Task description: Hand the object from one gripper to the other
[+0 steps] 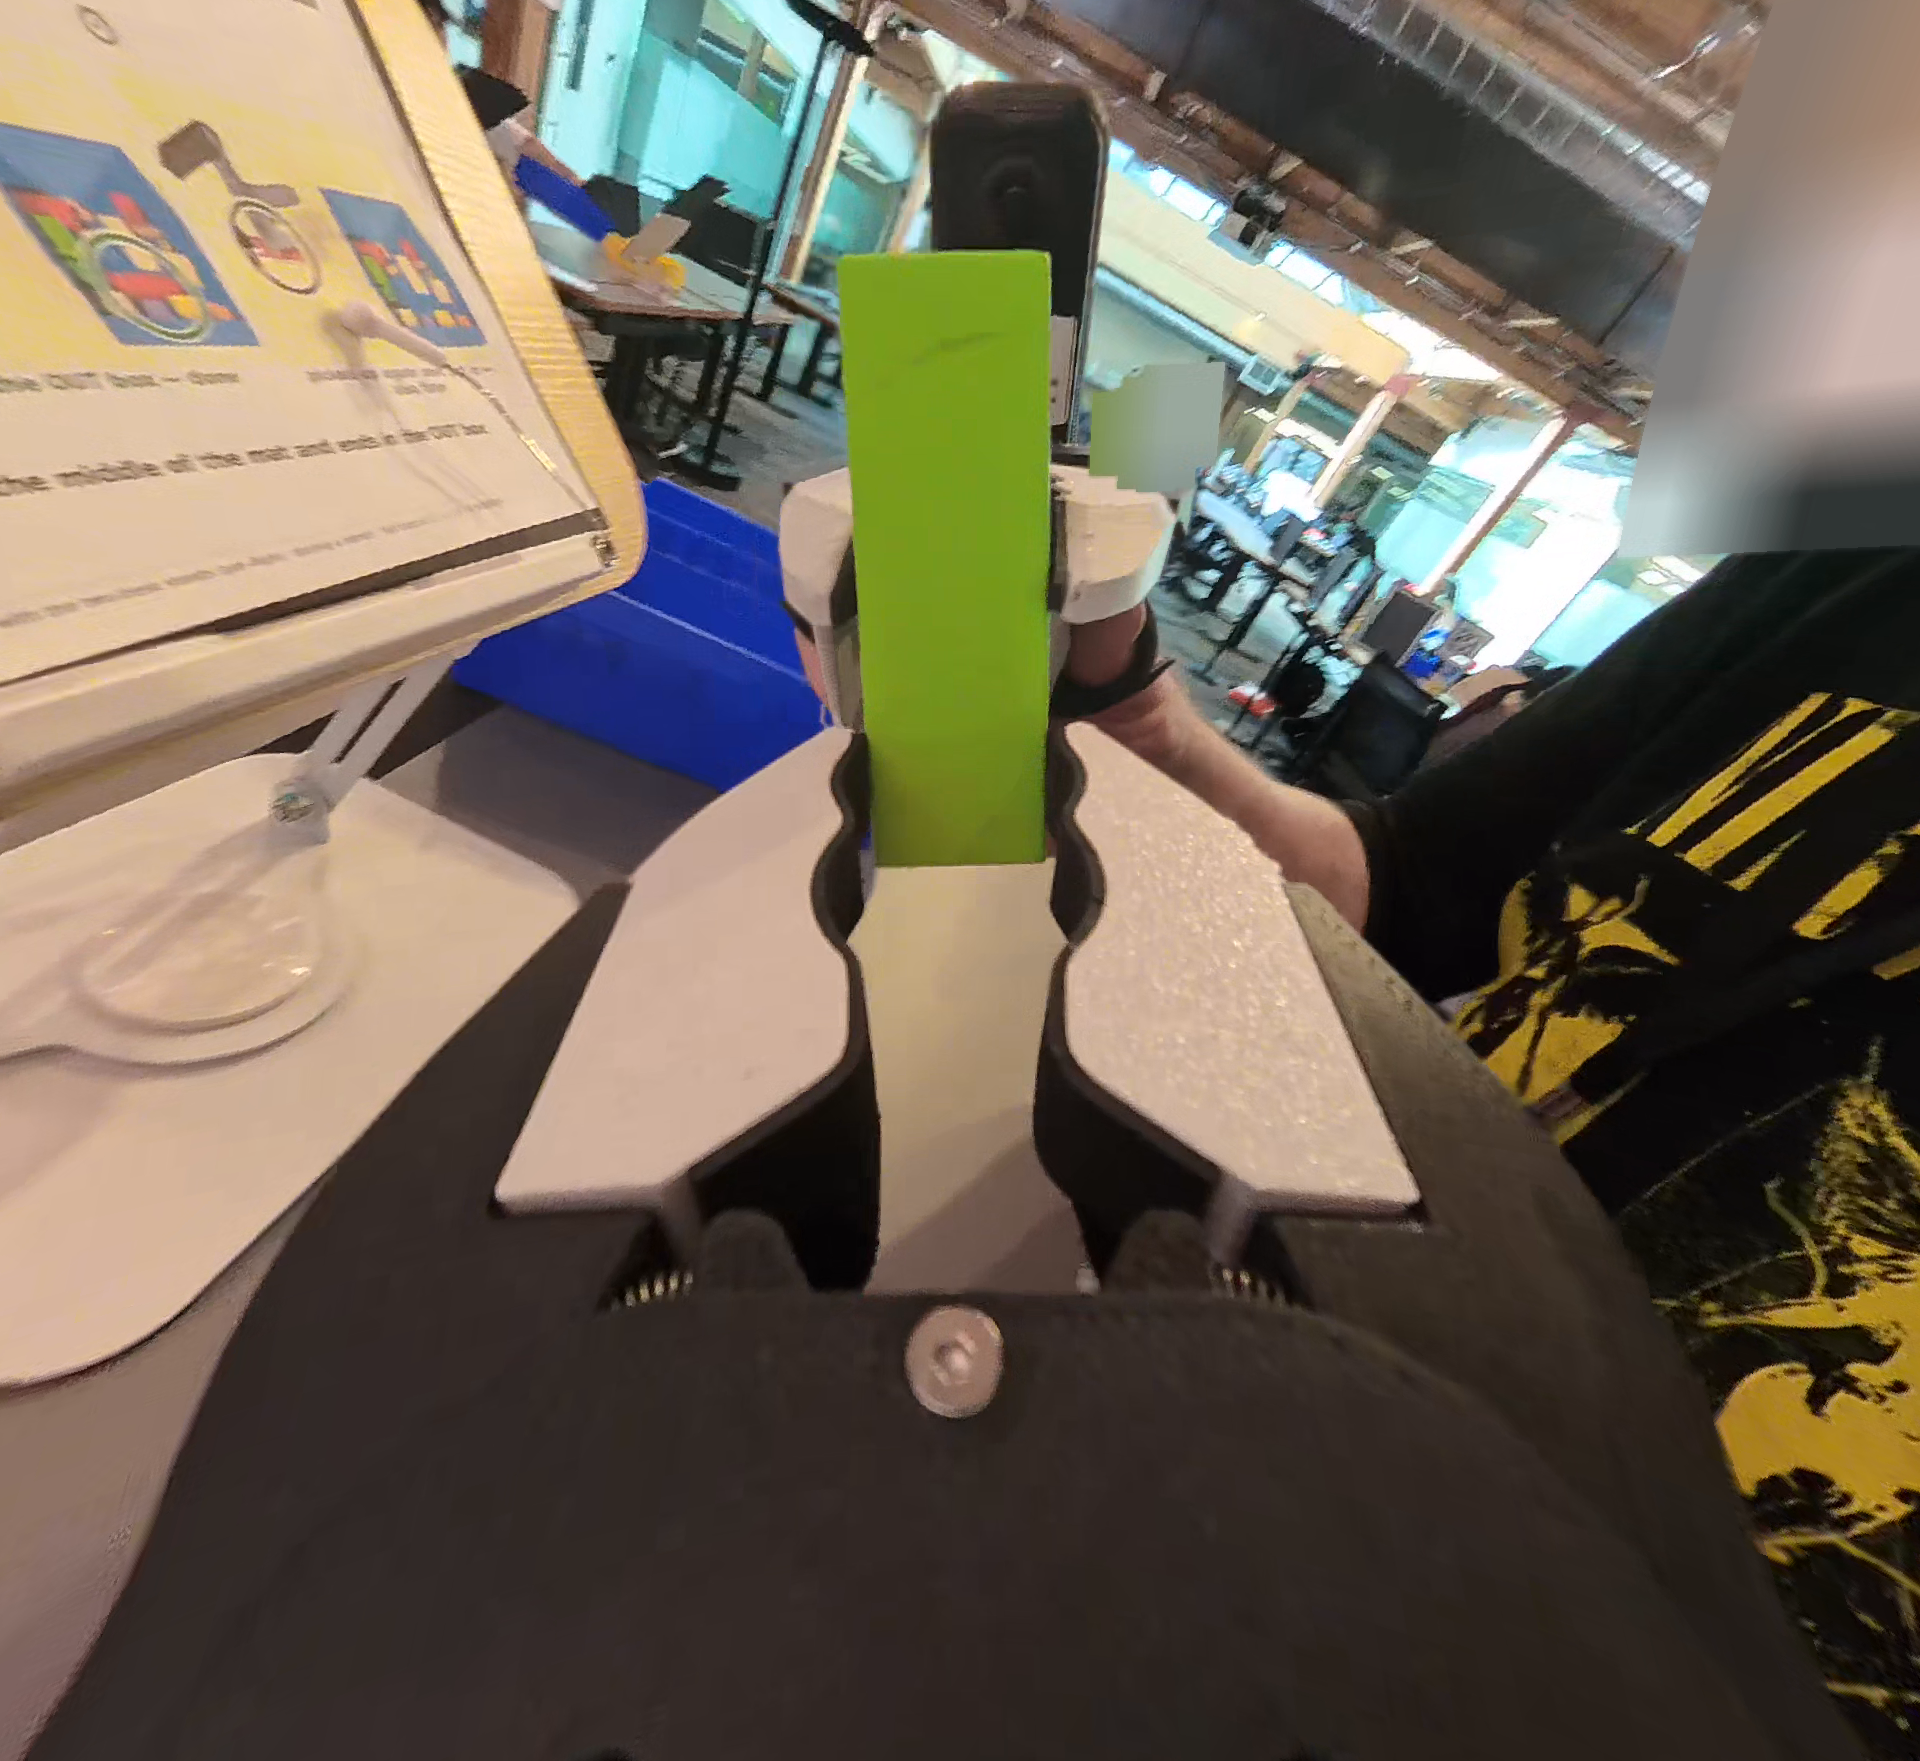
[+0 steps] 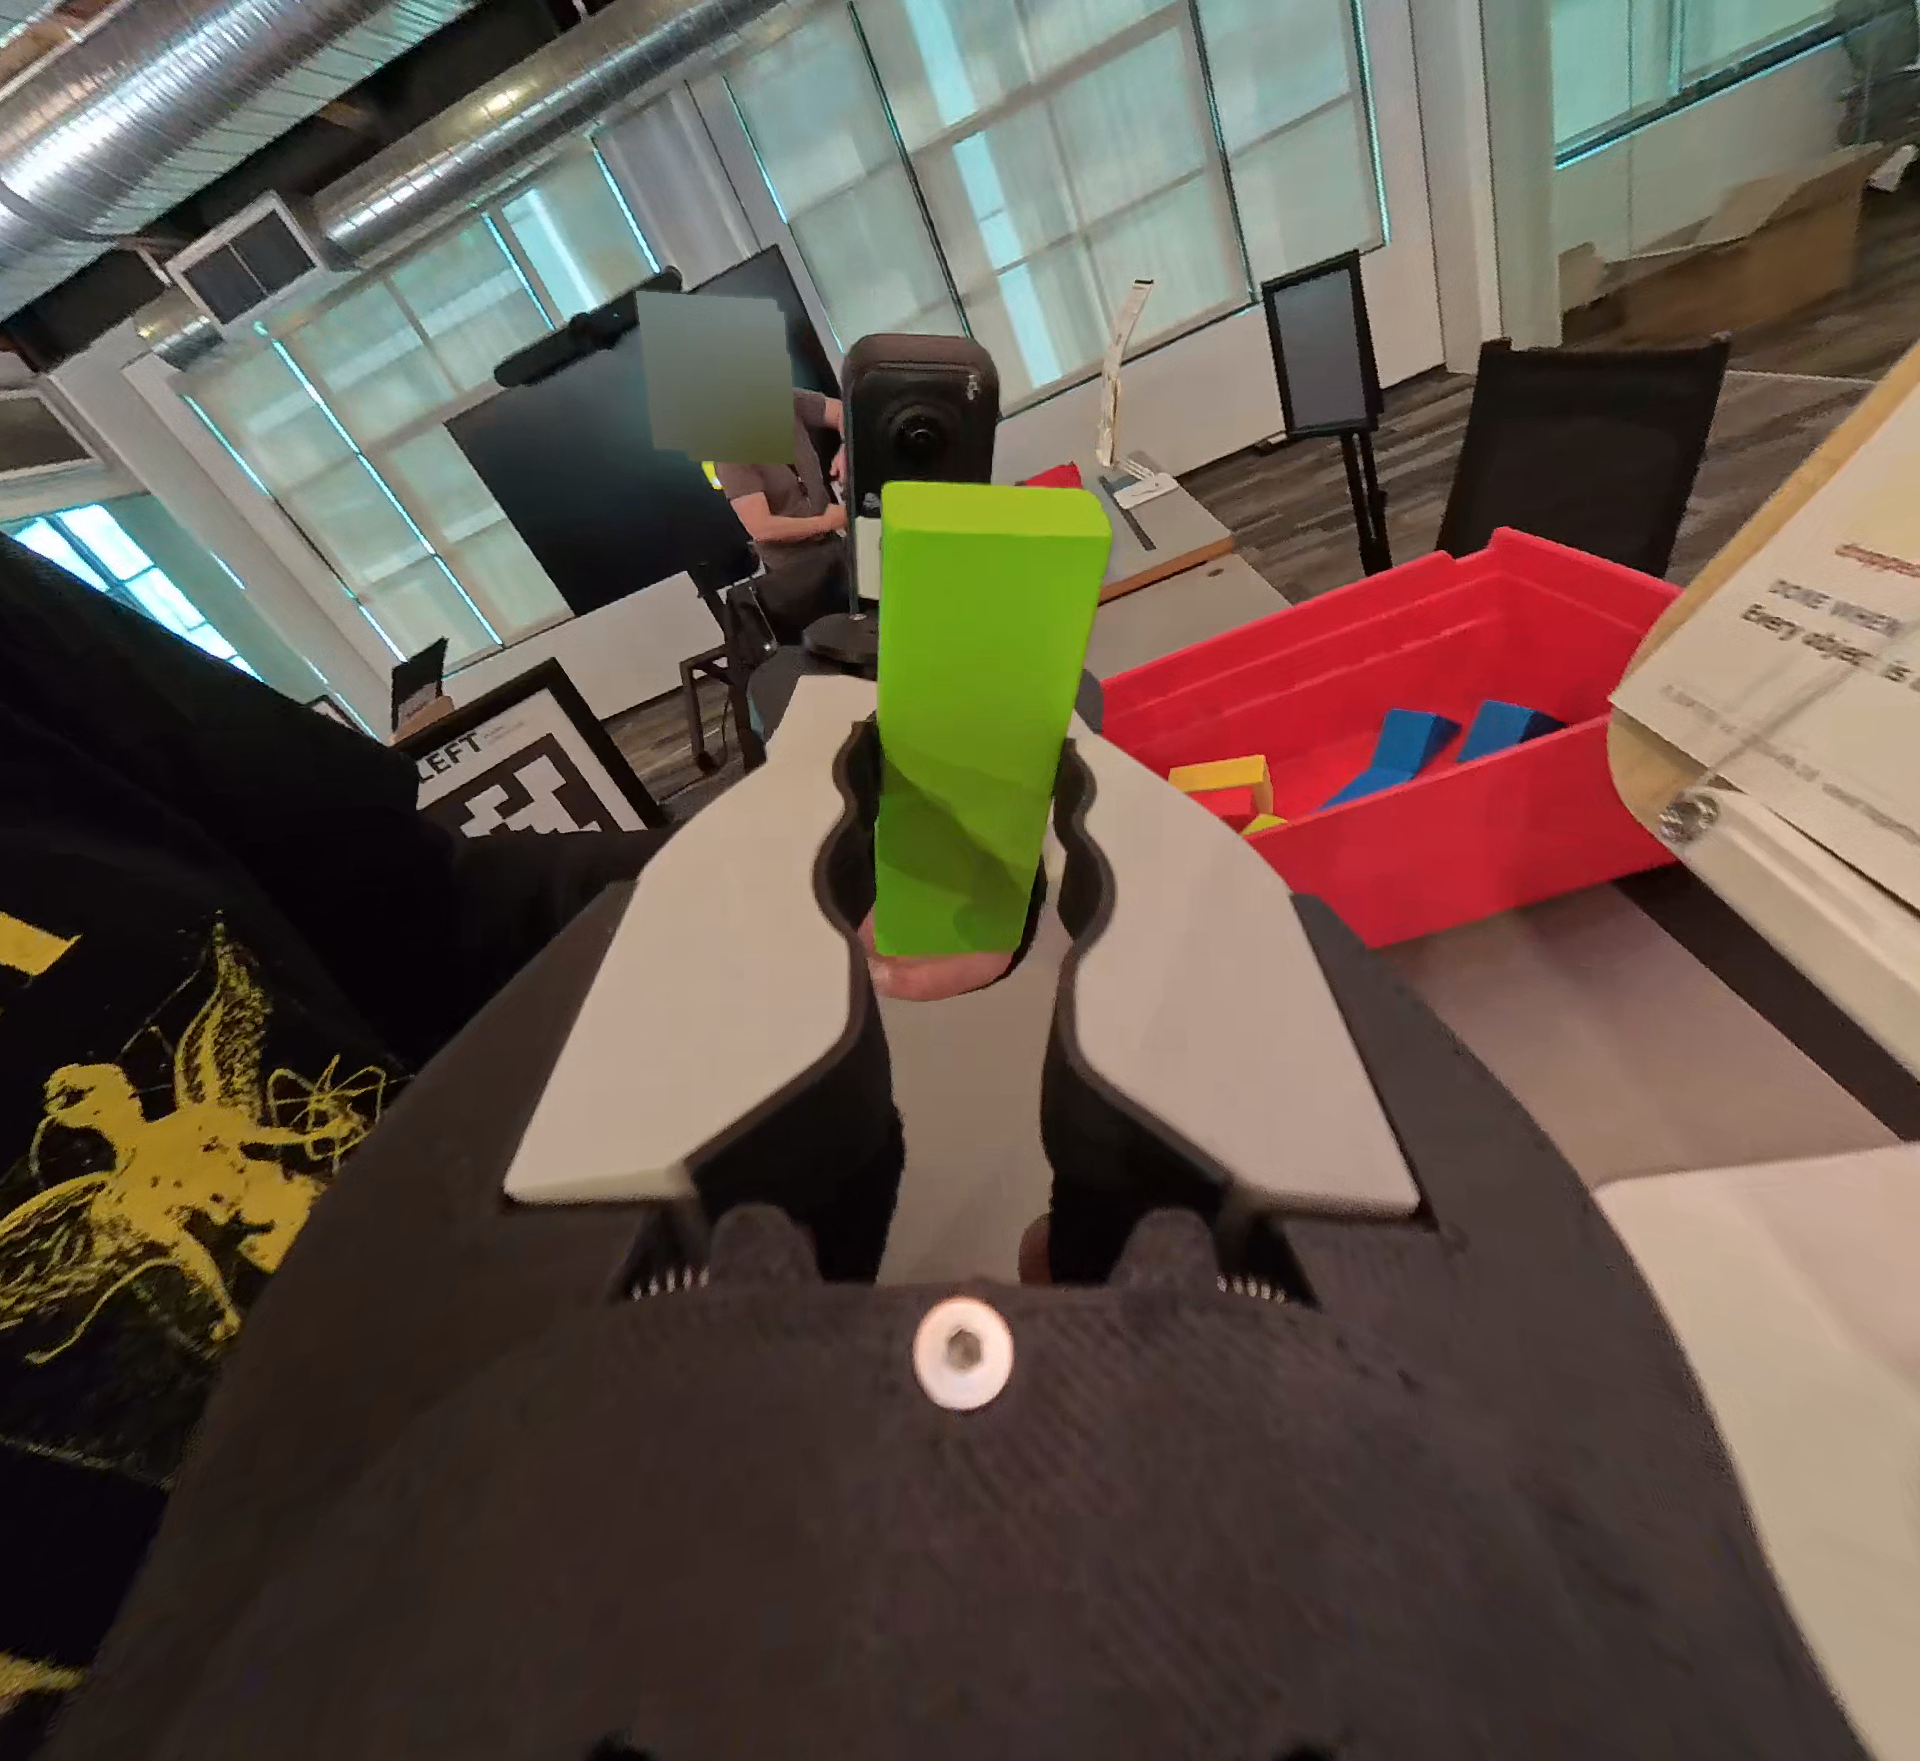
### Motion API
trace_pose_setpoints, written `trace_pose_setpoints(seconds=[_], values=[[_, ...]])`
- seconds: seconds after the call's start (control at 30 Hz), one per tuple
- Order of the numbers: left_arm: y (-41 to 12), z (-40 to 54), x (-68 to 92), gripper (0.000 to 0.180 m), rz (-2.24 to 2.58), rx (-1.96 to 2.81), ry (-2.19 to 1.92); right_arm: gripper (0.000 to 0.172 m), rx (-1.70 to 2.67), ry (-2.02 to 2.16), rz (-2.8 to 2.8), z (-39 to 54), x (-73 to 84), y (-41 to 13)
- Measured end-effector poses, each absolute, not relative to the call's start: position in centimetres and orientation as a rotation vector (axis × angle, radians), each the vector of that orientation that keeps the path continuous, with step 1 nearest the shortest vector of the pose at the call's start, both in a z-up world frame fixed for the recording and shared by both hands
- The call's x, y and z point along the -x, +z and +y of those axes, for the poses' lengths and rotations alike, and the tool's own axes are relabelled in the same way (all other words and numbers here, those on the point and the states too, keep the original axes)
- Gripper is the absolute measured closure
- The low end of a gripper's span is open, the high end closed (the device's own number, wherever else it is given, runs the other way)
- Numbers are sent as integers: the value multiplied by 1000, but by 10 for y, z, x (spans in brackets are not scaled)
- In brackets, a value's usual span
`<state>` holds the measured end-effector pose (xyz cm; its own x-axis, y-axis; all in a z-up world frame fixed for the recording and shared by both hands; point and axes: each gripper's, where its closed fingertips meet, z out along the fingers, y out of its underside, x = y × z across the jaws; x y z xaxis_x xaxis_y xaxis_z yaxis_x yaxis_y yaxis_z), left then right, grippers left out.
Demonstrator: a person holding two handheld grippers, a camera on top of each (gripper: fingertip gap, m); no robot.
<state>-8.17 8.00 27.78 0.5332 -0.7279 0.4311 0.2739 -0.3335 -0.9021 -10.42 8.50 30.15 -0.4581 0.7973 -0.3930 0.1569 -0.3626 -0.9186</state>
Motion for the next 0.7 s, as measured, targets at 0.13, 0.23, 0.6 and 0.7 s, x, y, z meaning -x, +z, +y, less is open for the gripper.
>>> trace_pose_setpoints(seconds=[0.13, 0.23, 0.6, 0.7], values=[[278, 87, 97, 136, 383, 1645, -1005, 141, 1535, 1502, -1305, 161, 46, 294], [266, 90, 142, 137, 319, 1739, -835, 141, 1897, 930, -1203, 260, -40, 247], [166, 111, 318, 139, -49, 2116, -365, 141, 2691, 147, -1048, 371, -211, 59], [148, 117, 339, 138, -113, 2159, -328, 141, 2726, 93, -1065, 378, -211, 43]])
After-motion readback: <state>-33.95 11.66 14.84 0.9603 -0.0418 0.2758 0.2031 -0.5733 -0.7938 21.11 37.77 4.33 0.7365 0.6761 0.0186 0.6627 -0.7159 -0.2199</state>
